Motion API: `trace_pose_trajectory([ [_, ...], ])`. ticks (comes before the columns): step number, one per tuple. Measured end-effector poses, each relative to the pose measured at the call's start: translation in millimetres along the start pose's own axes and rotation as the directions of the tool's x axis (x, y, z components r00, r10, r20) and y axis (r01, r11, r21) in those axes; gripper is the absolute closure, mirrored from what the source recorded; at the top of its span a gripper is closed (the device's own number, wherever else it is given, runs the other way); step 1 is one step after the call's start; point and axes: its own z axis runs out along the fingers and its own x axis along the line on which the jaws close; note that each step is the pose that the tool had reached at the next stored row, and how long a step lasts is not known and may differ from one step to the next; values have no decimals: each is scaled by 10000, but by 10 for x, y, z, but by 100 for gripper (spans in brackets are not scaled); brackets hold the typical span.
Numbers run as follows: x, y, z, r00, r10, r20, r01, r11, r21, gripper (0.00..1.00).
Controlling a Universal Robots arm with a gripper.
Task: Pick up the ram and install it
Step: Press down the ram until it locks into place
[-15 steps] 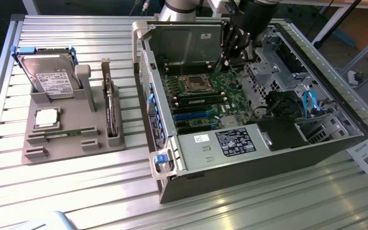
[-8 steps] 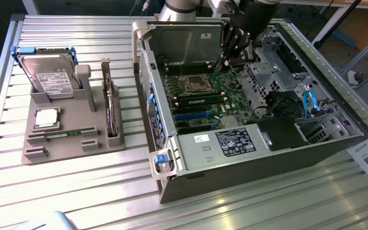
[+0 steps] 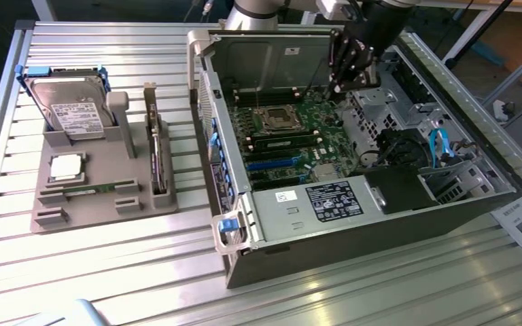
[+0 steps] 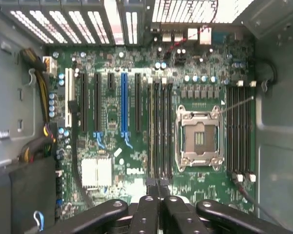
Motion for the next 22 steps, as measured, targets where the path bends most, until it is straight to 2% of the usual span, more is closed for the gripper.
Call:
trace_pose_trajectory([
  [4,3,-115,-6,10000,0,-1,0,10000,-4,90],
  [8,3,-195,-10,10000,1,0,-1,10000,-4,90],
  [16,4,-205,4,10000,1,1,-1,10000,-4,90],
  [22,6,-209,76,10000,1,0,-1,10000,-3,90],
])
